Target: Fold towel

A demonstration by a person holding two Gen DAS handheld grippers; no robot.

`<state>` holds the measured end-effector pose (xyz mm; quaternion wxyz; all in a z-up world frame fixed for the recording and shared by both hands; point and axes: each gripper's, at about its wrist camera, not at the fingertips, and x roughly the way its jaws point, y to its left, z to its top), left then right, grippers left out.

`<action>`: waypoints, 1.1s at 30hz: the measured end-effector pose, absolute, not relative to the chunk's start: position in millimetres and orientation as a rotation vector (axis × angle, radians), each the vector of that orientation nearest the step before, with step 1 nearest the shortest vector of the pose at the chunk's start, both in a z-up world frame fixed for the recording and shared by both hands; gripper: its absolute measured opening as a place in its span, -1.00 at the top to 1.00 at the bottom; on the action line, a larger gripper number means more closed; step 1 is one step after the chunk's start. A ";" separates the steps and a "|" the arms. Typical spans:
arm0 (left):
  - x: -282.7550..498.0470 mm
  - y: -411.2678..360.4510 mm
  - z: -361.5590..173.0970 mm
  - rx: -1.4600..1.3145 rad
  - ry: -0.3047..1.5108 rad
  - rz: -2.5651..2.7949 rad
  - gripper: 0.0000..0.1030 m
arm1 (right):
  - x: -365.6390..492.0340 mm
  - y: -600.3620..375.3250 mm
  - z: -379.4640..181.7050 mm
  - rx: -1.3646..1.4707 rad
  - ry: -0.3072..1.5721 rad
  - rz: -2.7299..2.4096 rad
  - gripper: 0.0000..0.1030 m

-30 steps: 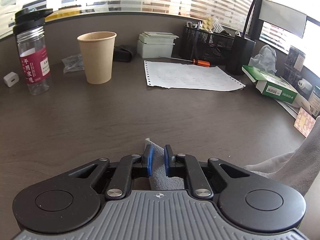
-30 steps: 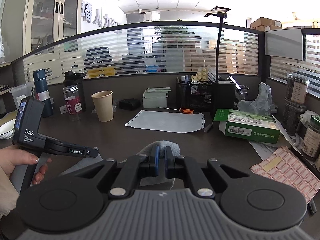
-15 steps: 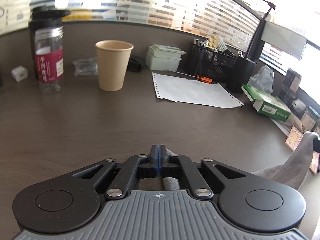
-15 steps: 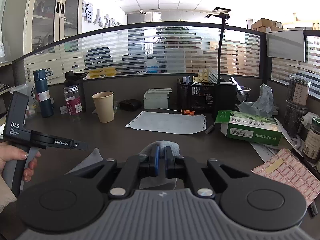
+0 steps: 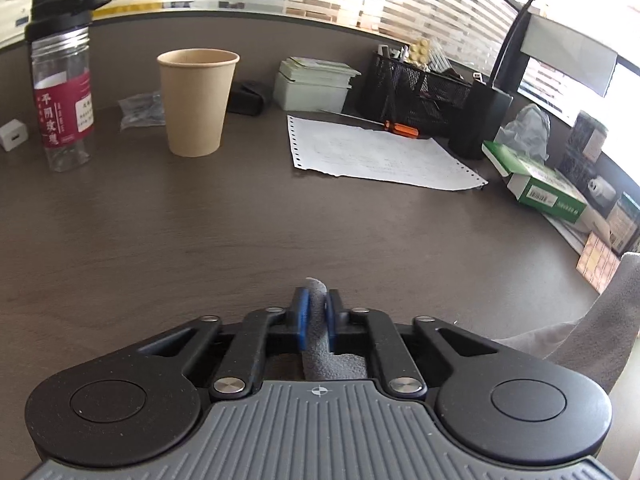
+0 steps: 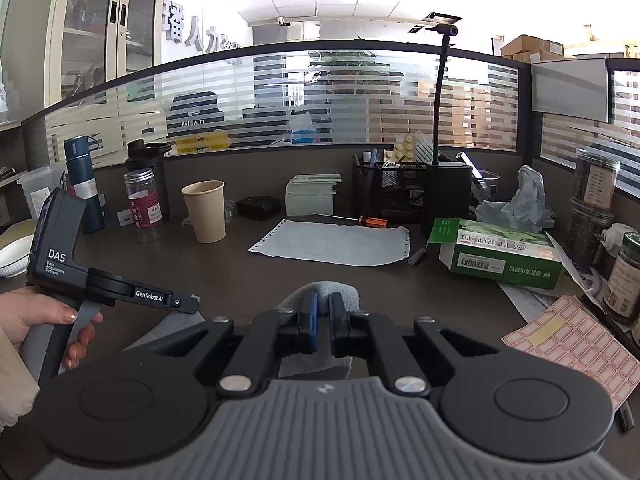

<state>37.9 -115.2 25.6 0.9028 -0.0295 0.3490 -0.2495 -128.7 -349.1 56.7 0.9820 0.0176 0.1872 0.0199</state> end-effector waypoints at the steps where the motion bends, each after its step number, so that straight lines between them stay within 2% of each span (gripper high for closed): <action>1: 36.0 -111.4 28.8 -0.072 0.711 -0.517 0.90 | -128.0 -349.3 55.7 0.038 0.379 0.040 0.86; 12: 14.7 -70.0 64.1 -0.192 0.588 -0.532 0.94 | -130.7 -350.5 61.4 0.036 0.361 0.036 0.86; 21: -38.6 -9.2 121.5 -0.277 0.378 -0.478 0.92 | -137.6 -343.0 88.4 0.021 0.276 0.064 0.86; 28: -23.8 7.4 107.5 -0.279 0.443 -0.402 0.92 | -100.5 -325.0 84.4 -0.012 0.313 0.100 0.86; 33: -0.2 16.5 110.1 -0.336 0.424 -0.393 0.92 | -66.4 -317.2 89.3 -0.028 0.325 0.086 0.86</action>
